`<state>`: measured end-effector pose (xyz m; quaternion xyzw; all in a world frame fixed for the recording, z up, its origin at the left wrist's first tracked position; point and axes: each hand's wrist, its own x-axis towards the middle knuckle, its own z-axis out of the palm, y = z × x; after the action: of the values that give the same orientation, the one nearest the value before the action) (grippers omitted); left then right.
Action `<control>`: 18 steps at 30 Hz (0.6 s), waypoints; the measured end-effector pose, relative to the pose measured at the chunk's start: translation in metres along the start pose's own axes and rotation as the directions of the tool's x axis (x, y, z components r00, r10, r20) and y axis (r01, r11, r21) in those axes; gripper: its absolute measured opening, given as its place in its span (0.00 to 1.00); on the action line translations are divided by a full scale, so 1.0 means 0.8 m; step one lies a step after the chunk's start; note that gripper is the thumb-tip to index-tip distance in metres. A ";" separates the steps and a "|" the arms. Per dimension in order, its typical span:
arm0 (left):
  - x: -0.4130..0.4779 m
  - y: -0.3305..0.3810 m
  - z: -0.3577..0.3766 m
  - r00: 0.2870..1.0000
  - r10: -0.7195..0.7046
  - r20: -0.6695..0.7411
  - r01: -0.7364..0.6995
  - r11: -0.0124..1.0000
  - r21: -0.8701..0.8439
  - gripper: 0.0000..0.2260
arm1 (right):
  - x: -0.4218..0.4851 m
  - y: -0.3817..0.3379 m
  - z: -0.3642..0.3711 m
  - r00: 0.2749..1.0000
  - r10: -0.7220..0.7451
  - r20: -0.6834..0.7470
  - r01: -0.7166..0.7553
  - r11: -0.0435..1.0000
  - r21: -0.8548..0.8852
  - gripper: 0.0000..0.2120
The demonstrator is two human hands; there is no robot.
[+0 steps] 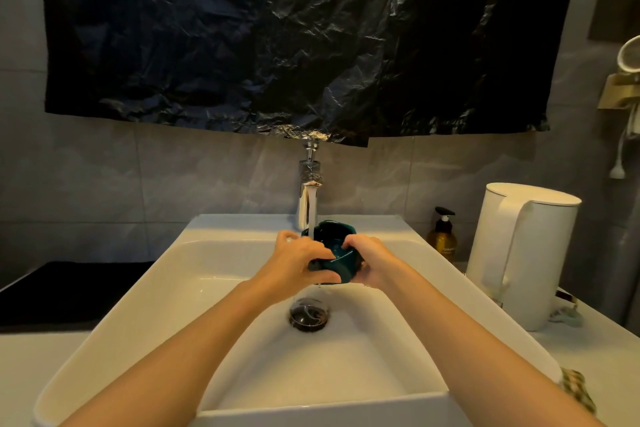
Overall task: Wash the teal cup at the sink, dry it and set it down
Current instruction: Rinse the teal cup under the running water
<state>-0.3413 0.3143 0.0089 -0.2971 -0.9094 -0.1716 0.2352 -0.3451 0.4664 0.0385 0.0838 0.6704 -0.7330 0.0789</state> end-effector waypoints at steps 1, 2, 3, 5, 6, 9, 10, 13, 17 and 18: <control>0.001 -0.003 0.000 0.999 -0.027 -0.022 0.027 0.999 -0.018 0.14 | 0.000 -0.001 0.001 1.000 -0.013 -0.022 0.014 1.000 0.019 0.11; 0.002 -0.003 -0.003 0.997 -0.055 -0.053 0.051 0.996 -0.069 0.16 | 0.001 -0.002 0.001 0.998 -0.028 -0.050 0.029 0.999 0.019 0.13; 0.003 -0.003 -0.006 0.992 -0.083 -0.099 0.067 0.986 -0.155 0.17 | 0.002 -0.003 0.001 0.996 -0.042 -0.077 0.042 0.999 0.002 0.15; 0.005 -0.003 -0.014 0.963 -0.207 -0.171 0.135 0.924 -0.357 0.16 | 0.001 -0.003 0.002 0.994 -0.045 -0.104 0.041 0.998 -0.040 0.14; 0.007 -0.002 -0.018 0.938 -0.297 -0.177 0.198 0.880 -0.431 0.15 | -0.001 -0.003 0.004 0.995 -0.036 -0.097 0.031 0.998 -0.052 0.12; 0.012 0.000 -0.025 0.817 -0.577 0.015 0.461 0.637 -0.618 0.12 | -0.006 -0.001 0.013 1.000 0.010 -0.028 -0.011 0.999 -0.041 0.09; 0.013 0.001 -0.027 0.760 -0.627 0.172 0.553 0.484 -0.678 0.13 | -0.006 0.000 0.017 1.000 0.020 -0.004 -0.021 1.000 -0.024 0.09; 0.011 0.002 -0.028 0.642 -0.584 0.497 0.701 0.184 -0.689 0.15 | -0.004 0.000 0.023 1.000 0.010 0.027 -0.009 1.000 -0.026 0.07; 0.007 -0.005 -0.022 0.553 -0.569 0.608 0.768 0.067 -0.636 0.09 | -0.002 0.004 0.022 0.990 -0.008 0.139 0.027 0.991 -0.130 0.08; 0.005 -0.006 -0.022 0.537 -0.587 0.605 0.782 0.079 -0.618 0.07 | -0.002 0.005 0.020 0.986 -0.008 0.167 0.034 0.987 -0.156 0.07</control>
<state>-0.3414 0.3048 0.0250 0.0795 -0.7411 -0.6506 -0.1455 -0.3427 0.4497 0.0364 0.0087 0.7185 -0.6826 0.1332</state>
